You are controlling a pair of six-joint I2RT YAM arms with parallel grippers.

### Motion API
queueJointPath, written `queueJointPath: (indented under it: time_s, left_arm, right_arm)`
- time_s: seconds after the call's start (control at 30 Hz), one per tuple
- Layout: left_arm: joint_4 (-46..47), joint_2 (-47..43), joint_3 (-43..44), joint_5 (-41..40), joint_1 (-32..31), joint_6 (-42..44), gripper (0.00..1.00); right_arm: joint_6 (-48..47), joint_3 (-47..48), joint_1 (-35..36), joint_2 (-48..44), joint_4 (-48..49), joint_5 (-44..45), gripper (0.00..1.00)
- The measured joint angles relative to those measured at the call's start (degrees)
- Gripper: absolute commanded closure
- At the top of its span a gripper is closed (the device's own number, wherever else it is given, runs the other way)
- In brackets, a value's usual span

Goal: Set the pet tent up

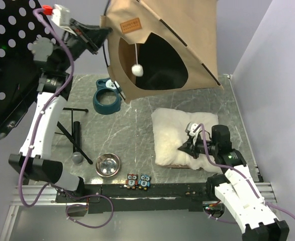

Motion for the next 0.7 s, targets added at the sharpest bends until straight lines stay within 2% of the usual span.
queueJointPath:
  time_s: [0.27,0.47,0.7]
  left_arm:
    - [-2.4,4.0,-6.8,0.3,-5.2,5.1,0.99]
    - [-2.7,9.4,-8.7,0.5,-7.4,9.6,0.99]
    - [-2.7,14.0,-12.4,2.6,-8.0,11.7,0.99]
  right_arm:
    - [2.7,0.1,10.2,2.9,3.4,7.1,1.00]
    - [6.1,1.8,19.8,6.8,5.1,12.8,1.00]
    - [10.2,3.8,26.1,9.9,6.8,13.4,1.00]
